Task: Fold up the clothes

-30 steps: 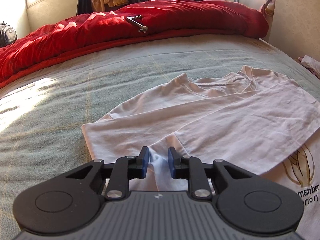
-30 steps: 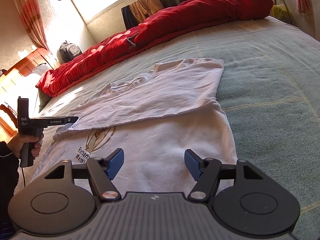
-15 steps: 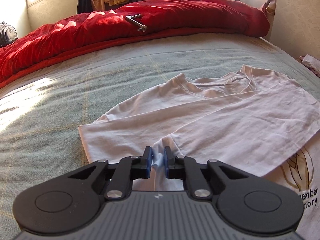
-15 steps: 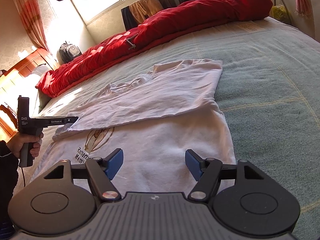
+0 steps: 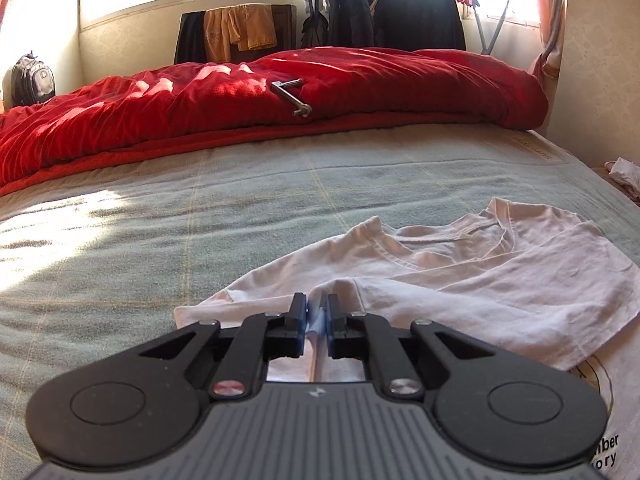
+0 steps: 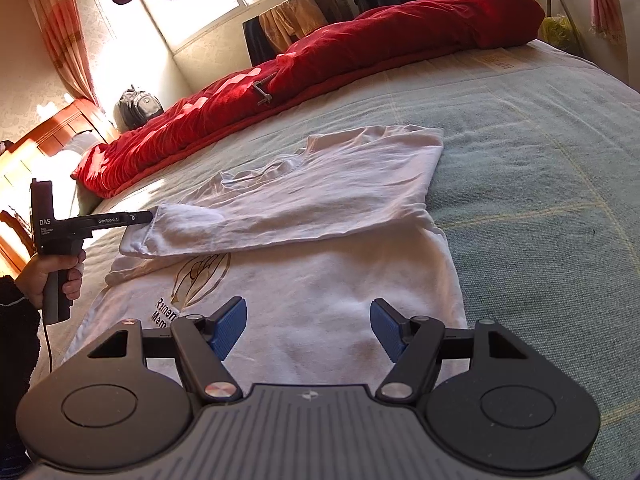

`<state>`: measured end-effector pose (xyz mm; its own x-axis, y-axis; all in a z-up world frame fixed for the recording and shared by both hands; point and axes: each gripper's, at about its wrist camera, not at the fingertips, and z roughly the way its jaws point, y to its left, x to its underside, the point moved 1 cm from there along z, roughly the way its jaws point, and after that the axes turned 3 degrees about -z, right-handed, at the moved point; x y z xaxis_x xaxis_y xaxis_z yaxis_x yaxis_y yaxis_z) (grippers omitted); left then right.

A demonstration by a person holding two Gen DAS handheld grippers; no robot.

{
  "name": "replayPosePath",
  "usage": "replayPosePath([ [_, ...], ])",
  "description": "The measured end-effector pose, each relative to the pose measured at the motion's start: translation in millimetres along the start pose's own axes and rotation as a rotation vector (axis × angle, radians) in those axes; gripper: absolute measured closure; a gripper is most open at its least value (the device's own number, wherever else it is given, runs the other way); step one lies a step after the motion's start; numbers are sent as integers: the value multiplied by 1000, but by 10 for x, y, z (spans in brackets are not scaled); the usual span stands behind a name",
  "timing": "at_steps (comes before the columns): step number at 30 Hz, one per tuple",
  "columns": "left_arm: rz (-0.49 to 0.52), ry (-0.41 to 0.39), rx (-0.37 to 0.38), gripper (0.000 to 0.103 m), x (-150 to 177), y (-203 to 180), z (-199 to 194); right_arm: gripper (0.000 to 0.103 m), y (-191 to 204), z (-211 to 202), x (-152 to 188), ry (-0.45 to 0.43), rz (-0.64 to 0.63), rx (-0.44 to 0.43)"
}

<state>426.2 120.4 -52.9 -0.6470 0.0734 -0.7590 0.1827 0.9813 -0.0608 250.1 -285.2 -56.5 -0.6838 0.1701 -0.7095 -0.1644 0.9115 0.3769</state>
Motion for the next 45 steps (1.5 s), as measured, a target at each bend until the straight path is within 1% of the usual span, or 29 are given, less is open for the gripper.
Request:
replayPosePath([
  [2, -27, 43, 8, 95, 96, 46, 68, 30, 1, -10, 2, 1, -4, 1],
  [5, -30, 60, 4, 93, 157, 45, 76, 30, -20, -15, -2, -1, -4, 11],
  [6, -45, 54, -1, 89, 139, 62, 60, 30, -25, -16, -3, -3, -1, 12],
  [8, -78, 40, -13, 85, 95, 102, 22, 30, -28, -22, -3, -7, 6, 9],
  [9, -91, 25, -22, 85, 69, 120, -7, 30, -24, -24, -2, -7, 5, 7],
  [11, -99, -14, -52, 89, 23, 125, -91, 30, -9, -27, -1, -9, -2, 4],
  [13, -82, -49, -78, 89, -36, 75, -186, 30, 2, -31, -11, -10, -7, 1],
  [14, -80, -57, -79, 89, -57, 30, -228, 30, 8, -33, -17, -12, -8, -1],
  [15, -67, -66, -61, 90, -71, -43, -268, 30, 18, -36, -28, -14, -10, -3],
  [17, 7, -64, 35, 88, -84, -310, -316, 30, 32, -36, -38, -17, -13, -6],
  [18, 32, -50, 80, 85, -75, -431, -312, 30, 39, -29, -45, -17, -14, -7],
  [20, 95, -12, 157, 82, -20, -697, -250, 30, 54, -17, -59, -16, -19, -8],
  [22, 165, 25, 167, 81, 89, -941, -116, 30, 86, 5, -112, -15, -49, -2],
  [24, 179, 63, 154, 81, 174, -1025, 29, 30, 153, 24, -211, -31, -120, 22],
  [25, 155, 76, 152, 80, 209, -1013, 103, 30, 194, 47, -283, -44, -171, 39],
  [27, 94, 73, 166, 80, 209, -952, 148, 30, 266, 158, -455, -65, -276, 57],
  [29, 74, 85, 167, 82, 168, -946, 114, 30, 297, 352, -623, -61, -332, 56],
  [32, 109, 77, 137, 76, 164, -977, 56, 32, 330, 732, -793, -39, -394, 76],
  [34, 108, 70, 126, 74, 181, -941, 66, 36, 329, 1014, -815, 4, -452, 92],
  [36, 94, 66, 126, 73, 201, -878, 85, 38, 298, 1240, -795, 54, -489, 106],
  [37, 81, 65, 135, 73, 212, -833, 82, 38, 244, 1279, -751, 60, -498, 104],
  [39, 70, 68, 129, 73, 209, -735, 44, 39, 133, 1213, -725, 43, -478, 84],
  [42, 39, 71, 114, 73, 179, -587, -50, 38, 16, 1020, -778, 50, -411, 96],
  [44, -2, 45, 142, 70, 111, -507, -92, 38, 45, 1017, -883, 28, -419, 110],
  [45, -9, 35, 145, 66, 79, -499, -86, 38, 77, 1041, -944, 15, -436, 113],
])
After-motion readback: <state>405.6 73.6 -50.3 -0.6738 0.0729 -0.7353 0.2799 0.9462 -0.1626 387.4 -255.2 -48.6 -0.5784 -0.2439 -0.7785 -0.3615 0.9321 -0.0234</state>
